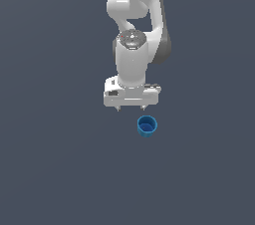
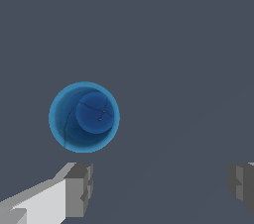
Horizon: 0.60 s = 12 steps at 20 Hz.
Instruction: Pick up the object and move it to a goal position.
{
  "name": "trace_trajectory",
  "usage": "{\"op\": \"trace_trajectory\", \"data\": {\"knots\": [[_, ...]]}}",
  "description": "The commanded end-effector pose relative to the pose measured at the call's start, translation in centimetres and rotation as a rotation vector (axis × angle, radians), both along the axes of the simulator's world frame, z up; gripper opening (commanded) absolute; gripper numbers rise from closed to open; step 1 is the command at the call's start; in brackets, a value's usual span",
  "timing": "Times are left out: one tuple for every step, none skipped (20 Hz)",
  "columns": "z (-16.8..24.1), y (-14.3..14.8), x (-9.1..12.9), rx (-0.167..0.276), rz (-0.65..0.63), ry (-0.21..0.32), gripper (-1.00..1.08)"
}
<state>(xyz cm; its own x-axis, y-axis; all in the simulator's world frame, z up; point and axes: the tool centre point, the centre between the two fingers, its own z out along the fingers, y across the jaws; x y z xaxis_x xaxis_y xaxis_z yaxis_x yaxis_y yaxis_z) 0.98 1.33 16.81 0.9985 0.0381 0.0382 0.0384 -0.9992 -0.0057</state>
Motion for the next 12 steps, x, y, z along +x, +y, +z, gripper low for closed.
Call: {"op": "trace_trajectory", "data": {"knots": [[0.0, 0.0, 0.0, 0.0, 0.0, 0.0, 0.28], [-0.01, -0.04, 0.02, 0.0, 0.0, 0.0, 0.28], [0.0, -0.06, 0.05, -0.001, 0.002, -0.001, 0.28], [0.01, -0.13, 0.11, -0.001, 0.003, -0.002, 0.28], [0.01, -0.23, 0.18, -0.002, 0.006, -0.003, 0.28], [0.02, -0.33, 0.26, -0.003, 0.008, -0.005, 0.28], [0.02, -0.4, 0.32, -0.004, 0.01, -0.005, 0.28], [0.02, -0.44, 0.35, -0.004, 0.011, -0.006, 0.28], [0.01, -0.47, 0.36, -0.004, 0.011, -0.006, 0.28], [0.03, -0.42, 0.35, -0.004, 0.011, -0.006, 0.28], [0.02, -0.42, 0.34, -0.004, 0.011, -0.006, 0.28], [0.02, -0.42, 0.34, -0.004, 0.011, -0.006, 0.28]]}}
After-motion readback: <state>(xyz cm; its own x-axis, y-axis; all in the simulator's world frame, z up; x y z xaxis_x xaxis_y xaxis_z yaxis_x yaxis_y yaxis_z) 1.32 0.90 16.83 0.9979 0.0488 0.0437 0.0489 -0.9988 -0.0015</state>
